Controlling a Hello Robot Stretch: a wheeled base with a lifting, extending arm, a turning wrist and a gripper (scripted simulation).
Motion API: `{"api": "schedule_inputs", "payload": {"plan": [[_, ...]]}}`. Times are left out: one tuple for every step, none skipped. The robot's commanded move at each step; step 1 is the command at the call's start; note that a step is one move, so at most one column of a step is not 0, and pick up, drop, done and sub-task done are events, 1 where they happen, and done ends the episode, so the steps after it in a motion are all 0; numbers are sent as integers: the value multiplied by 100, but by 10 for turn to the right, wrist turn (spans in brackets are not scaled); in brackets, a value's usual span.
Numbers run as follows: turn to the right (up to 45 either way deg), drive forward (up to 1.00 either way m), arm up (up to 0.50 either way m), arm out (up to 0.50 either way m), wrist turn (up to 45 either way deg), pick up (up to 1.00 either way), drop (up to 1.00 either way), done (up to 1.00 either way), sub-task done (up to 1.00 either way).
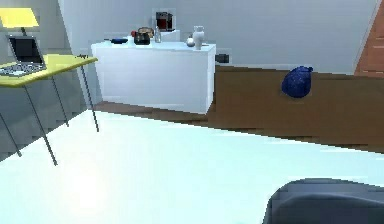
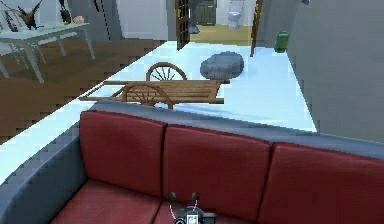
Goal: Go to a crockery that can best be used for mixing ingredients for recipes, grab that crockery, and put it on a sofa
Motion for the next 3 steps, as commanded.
{"api": "schedule_inputs", "payload": {"plan": [[0,0,10,0,0,0,0,0,0],[0,0,0,-8,0,0,0,0,0],[0,0,0,0,0,0,0,100,0]]}}
